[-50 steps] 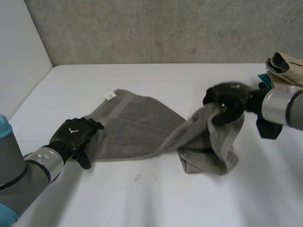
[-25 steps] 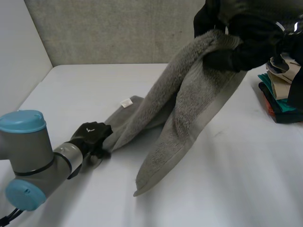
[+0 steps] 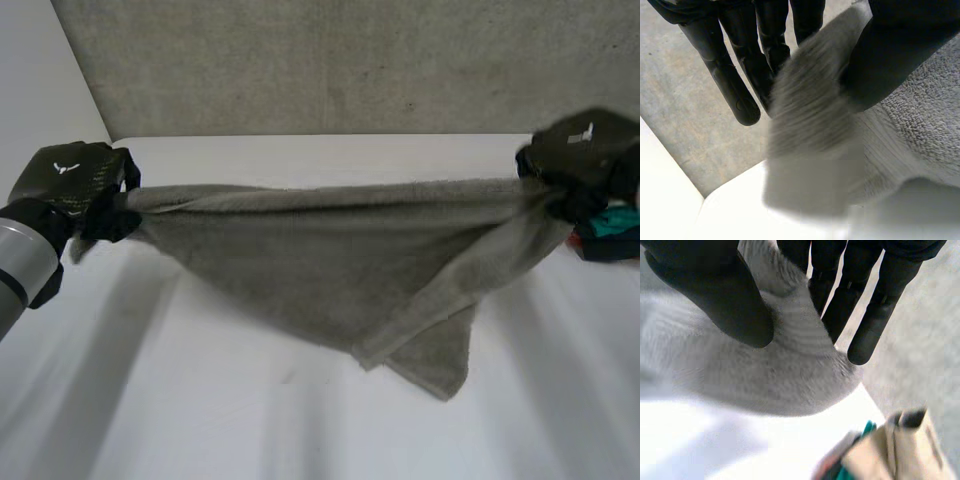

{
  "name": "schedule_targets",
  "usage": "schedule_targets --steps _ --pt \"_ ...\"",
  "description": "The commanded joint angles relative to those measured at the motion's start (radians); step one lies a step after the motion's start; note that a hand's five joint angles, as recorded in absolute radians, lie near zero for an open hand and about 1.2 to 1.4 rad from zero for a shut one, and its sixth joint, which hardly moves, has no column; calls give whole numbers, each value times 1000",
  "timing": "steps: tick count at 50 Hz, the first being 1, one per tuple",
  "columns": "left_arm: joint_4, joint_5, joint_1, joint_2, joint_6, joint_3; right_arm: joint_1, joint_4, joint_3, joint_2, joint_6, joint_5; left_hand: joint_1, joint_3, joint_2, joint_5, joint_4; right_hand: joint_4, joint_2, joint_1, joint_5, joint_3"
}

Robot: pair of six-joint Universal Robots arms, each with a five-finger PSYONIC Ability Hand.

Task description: Fold the laundry.

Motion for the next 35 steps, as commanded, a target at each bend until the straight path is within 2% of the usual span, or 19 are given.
schedule_targets --steps 1,5,9,11,13,14,17,19,20,22,28,35 --pt "-24 30 7 -200 275 115 37 -30 -12 160 -86 121 223 204 200 247 199 198 227 286 236 207" --pt "-22 20 -13 -366 349 305 60 -153 -81 247 -92 182 223 204 200 247 199 198 227 286 236 207" --pt "18 -5 -37 -498 337 550 116 -338 -193 315 -100 266 223 204 200 247 199 198 227 286 236 207" --pt "73 -13 -45 -539 326 643 136 -484 -267 341 -100 308 223 204 200 247 199 198 227 286 236 207" --pt "194 -23 -59 -579 300 756 143 -593 -302 347 -98 329 223 204 200 247 199 198 227 286 236 207" --pt "243 -29 -63 -585 286 779 146 -701 -325 346 -100 339 223 204 200 247 199 198 227 286 236 207" --pt "451 -74 -69 -584 217 829 153 -885 -348 340 -95 356 223 204 200 247 199 198 227 286 236 207" --pt "536 -101 -68 -578 186 833 159 -952 -344 332 -95 356 223 204 200 247 199 198 227 286 236 207" --pt "595 -124 -63 -564 162 835 163 -977 -342 327 -94 357 223 204 200 247 199 198 227 286 236 207" --pt "607 -141 -63 -552 146 830 173 -995 -339 326 -89 359 223 204 200 247 199 198 227 286 236 207" --pt "517 -143 -68 -543 136 722 182 -966 -281 340 -69 356 223 204 200 247 199 198 227 286 236 207" --pt "504 -143 -69 -581 140 554 178 -945 -131 393 -12 326 223 204 200 247 199 198 227 286 236 207"
